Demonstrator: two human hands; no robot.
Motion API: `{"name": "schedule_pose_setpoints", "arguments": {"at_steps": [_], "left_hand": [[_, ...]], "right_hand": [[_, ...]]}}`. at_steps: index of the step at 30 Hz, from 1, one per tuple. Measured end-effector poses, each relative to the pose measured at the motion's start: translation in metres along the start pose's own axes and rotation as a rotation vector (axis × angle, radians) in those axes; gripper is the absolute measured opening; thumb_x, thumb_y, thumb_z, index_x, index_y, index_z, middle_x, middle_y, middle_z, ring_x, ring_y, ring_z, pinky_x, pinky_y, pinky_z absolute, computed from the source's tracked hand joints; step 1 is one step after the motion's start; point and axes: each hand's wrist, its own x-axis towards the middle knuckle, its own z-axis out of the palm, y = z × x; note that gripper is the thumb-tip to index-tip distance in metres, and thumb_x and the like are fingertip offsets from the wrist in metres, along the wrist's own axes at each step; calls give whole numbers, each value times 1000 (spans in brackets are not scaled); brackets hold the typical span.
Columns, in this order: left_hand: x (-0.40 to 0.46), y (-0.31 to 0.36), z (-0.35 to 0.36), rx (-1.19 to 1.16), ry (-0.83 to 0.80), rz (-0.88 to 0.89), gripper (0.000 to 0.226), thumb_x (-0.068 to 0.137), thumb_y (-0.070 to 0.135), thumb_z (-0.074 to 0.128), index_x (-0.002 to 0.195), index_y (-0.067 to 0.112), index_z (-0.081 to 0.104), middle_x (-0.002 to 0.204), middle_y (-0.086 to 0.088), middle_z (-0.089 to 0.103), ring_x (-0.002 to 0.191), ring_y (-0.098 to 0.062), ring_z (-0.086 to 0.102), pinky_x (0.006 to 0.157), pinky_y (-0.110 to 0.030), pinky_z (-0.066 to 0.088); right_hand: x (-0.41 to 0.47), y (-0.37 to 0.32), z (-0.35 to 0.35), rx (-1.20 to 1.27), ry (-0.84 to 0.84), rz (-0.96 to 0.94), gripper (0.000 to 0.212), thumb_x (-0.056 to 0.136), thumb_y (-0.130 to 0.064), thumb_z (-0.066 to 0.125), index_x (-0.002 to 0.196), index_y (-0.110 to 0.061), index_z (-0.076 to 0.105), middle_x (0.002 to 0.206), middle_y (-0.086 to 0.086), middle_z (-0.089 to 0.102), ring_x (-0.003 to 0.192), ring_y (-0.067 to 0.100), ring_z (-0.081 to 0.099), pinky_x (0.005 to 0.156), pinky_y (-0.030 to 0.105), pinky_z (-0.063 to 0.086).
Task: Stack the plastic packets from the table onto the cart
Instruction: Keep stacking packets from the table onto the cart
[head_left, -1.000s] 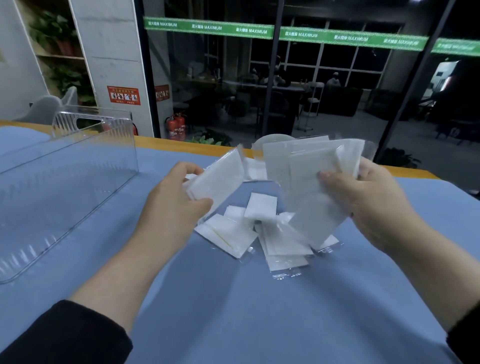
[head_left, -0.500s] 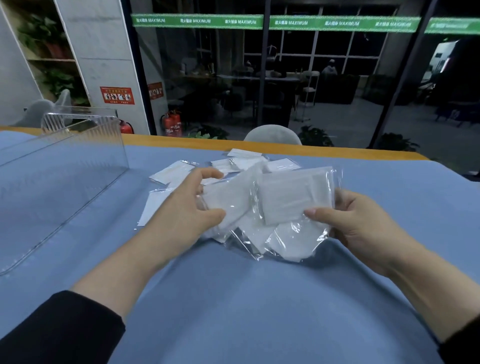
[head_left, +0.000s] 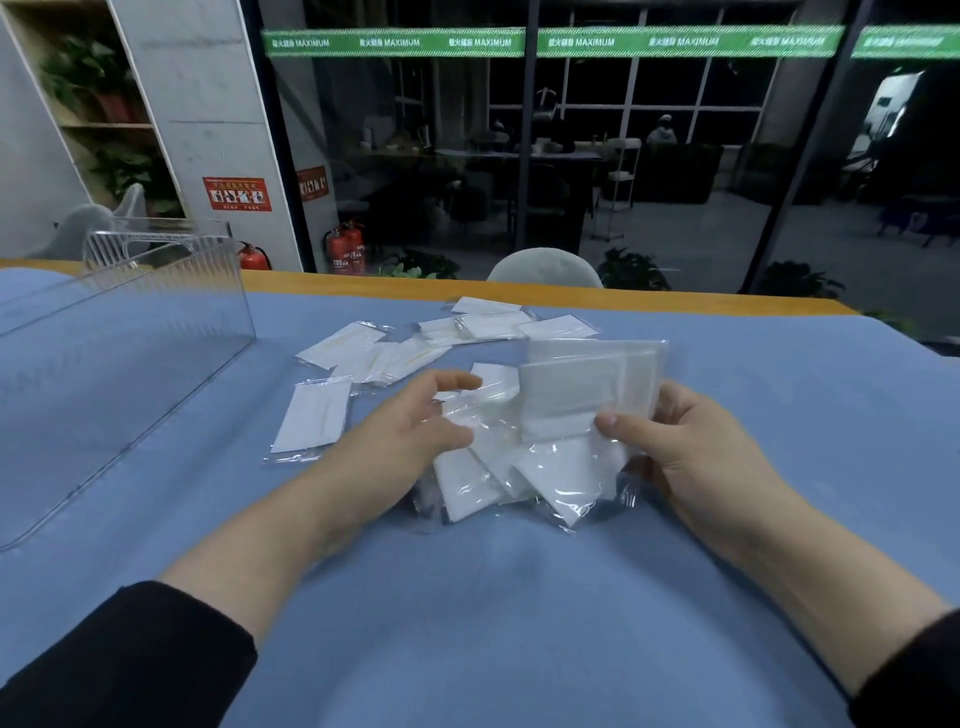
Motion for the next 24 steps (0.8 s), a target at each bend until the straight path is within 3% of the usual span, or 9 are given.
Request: {"name": "schedule_pose_setpoints", "arguments": {"at_steps": [3,5,8,11,13,15,17,20,24], "left_hand": [[-1,1,8,99,53,46,50,72,57,81,114,63,54,123,20,56,107,19,50,88,-18,41],[-2,1,12,139,76,96,53,74,44,87,112,59,53,116,24,56,106,21,50,83,-9,40],[0,-1,14,179,61,142,59,78,29,87,109,62,49,113,24,61,116,13,53,92,-9,41],[-1,0,10,256,111,189,58,79,29,84,108,64,48,108,23,59,99,19,52,82,-5,38],[-4,4,4,307,145,223,59,81,25,81,110,65,47,105,25,56,92,14,52,74,-4,37],[-8,7,0,349,121,232,62,82,23,79,113,65,45,106,31,52,95,17,50,75,-3,37],[-9,8,1,401,64,214,66,82,27,79,117,67,41,113,33,51,102,19,48,83,-3,37],[-7,5,7,409,-4,183,72,76,36,85,122,67,38,123,30,53,111,13,50,91,-8,39],[-7,5,11,323,9,185,70,68,56,87,120,67,41,116,34,55,110,25,44,85,4,33]], "right_hand": [[-2,2,9,89,-23,-9,15,92,-3,66,105,-7,73,110,23,73,95,39,69,91,55,51],[-5,3,15,123,-80,-25,20,93,-4,64,111,-7,71,114,20,73,106,43,67,99,61,47],[-9,5,21,26,-147,-59,23,95,-9,65,117,-12,69,116,15,73,109,45,65,96,61,51],[-8,4,20,-299,-43,-191,33,90,-16,75,118,-27,62,116,2,69,102,23,66,89,42,57],[-7,0,16,-486,68,-376,66,83,-18,81,128,-50,43,124,-14,56,108,3,56,90,18,49],[-7,-5,11,-639,24,-547,85,83,-18,81,132,-63,28,135,-22,44,124,0,48,100,15,41],[-7,-5,10,-791,-105,-611,75,89,-20,76,134,-61,32,140,-29,39,132,2,43,107,22,37],[-8,0,13,-912,-223,-539,51,97,-27,65,139,-45,44,138,-32,39,131,-6,38,100,8,32],[-8,1,14,-933,-185,-538,59,95,-29,67,146,-41,41,138,-30,34,130,-9,36,98,1,28]]}}
